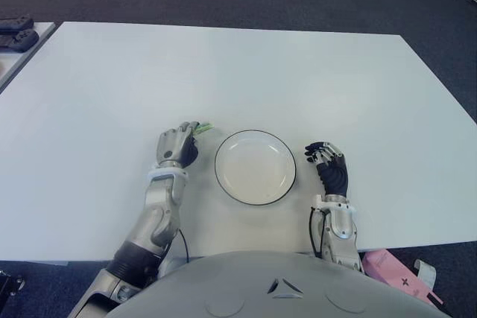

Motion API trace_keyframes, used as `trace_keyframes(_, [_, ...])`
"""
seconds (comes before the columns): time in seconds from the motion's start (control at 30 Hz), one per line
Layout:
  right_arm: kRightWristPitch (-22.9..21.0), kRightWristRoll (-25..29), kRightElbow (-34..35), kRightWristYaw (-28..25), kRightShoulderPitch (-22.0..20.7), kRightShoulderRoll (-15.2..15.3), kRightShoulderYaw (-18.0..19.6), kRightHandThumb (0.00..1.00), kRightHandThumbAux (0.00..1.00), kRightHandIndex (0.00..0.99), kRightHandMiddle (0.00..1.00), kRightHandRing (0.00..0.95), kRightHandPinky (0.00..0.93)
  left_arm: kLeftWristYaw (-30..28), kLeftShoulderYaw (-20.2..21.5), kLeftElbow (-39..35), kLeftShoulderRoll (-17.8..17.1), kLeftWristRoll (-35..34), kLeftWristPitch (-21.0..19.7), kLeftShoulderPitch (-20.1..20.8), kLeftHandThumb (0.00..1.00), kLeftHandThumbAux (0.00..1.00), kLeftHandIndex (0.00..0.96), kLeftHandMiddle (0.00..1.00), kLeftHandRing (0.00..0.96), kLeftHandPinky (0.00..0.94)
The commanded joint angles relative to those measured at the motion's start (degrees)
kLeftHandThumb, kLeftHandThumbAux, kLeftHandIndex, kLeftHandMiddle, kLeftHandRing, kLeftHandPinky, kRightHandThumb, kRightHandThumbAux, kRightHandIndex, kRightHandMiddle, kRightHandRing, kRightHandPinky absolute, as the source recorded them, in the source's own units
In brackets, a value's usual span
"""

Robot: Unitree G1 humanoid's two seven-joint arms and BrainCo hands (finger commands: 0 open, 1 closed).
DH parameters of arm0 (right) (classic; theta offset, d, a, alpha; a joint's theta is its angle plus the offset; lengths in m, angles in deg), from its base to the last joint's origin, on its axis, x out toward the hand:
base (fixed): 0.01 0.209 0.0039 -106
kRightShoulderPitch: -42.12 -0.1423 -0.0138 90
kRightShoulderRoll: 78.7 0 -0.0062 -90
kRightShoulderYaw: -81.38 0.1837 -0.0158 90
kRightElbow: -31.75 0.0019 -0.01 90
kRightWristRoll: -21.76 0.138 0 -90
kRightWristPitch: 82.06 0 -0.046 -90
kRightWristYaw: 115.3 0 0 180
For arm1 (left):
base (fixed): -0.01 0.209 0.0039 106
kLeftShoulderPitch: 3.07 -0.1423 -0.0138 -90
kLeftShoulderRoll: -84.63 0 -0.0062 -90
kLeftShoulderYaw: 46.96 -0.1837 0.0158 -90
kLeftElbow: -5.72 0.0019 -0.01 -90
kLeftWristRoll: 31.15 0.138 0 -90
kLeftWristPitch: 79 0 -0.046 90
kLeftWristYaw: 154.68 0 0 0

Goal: Put the toothpaste on the table into the plate.

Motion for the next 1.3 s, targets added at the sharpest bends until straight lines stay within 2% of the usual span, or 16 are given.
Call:
trace_keyframes(0.03, [-0.6, -0.2, -1.7, 0.4, -0.5, -0.2, -0.1, 0.707, 0.725, 0.427, 0.484, 0.476, 0.476, 3.8, 0.8, -2.2, 1.3, -0.1, 0.8, 1.4, 0.758, 0.693, 0.432, 0.799, 0.898, 0.902])
trace_keyframes(0.13, [-0.7, -0.3, -1.8, 0.5, -0.7, -0.3, -0.1, 0.707, 0.725, 0.427, 0.484, 0.475, 0.474, 5.9, 1.3, -4.2, 2.0, -1.1, 2.2, 1.5, 0.73, 0.702, 0.437, 0.882, 0.905, 0.908])
trace_keyframes(0.23, [-0.9, -0.4, -1.8, 0.7, -0.8, -0.4, -0.1, 0.706, 0.725, 0.427, 0.484, 0.475, 0.477, 7.2, 1.5, -4.5, 2.2, -1.6, 3.3, 1.5, 0.721, 0.704, 0.439, 0.911, 0.907, 0.908])
trace_keyframes(0.53, [-1.3, -0.7, -2.2, 1.4, -1.5, -0.5, -0.3, 0.706, 0.726, 0.426, 0.48, 0.467, 0.459, 9.1, 0.1, -7.4, 4.5, -3.0, 7.6, 3.0, 0.717, 0.706, 0.44, 0.921, 0.905, 0.901])
trace_keyframes(0.83, [-1.0, -0.8, -2.8, 1.6, -2.0, -0.4, -0.5, 0.706, 0.726, 0.426, 0.481, 0.474, 0.479, 10.6, -1.4, -6.5, 3.6, -2.4, 13.9, 4.9, 0.72, 0.705, 0.441, 0.908, 0.9, 0.897])
trace_keyframes(1.0, [-0.9, -0.2, -2.9, 1.3, -2.1, -0.6, -0.5, 0.706, 0.726, 0.426, 0.483, 0.476, 0.478, 7.9, -2.7, -7.4, 2.4, -4.8, 18.5, 5.0, 0.723, 0.704, 0.442, 0.898, 0.893, 0.887])
trace_keyframes(1.13, [-1.0, 0.1, -2.9, 1.2, -2.2, -0.7, -0.4, 0.707, 0.725, 0.426, 0.483, 0.471, 0.467, 3.4, -3.9, -8.6, 2.0, -8.2, 20.9, 4.2, 0.724, 0.704, 0.442, 0.89, 0.882, 0.879])
trace_keyframes(1.3, [-1.1, 0.1, -2.8, 1.3, -2.2, -0.8, -0.4, 0.707, 0.725, 0.427, 0.481, 0.465, 0.46, 1.2, -5.4, -9.3, 1.6, -9.4, 23.5, 3.9, 0.724, 0.704, 0.442, 0.881, 0.875, 0.878])
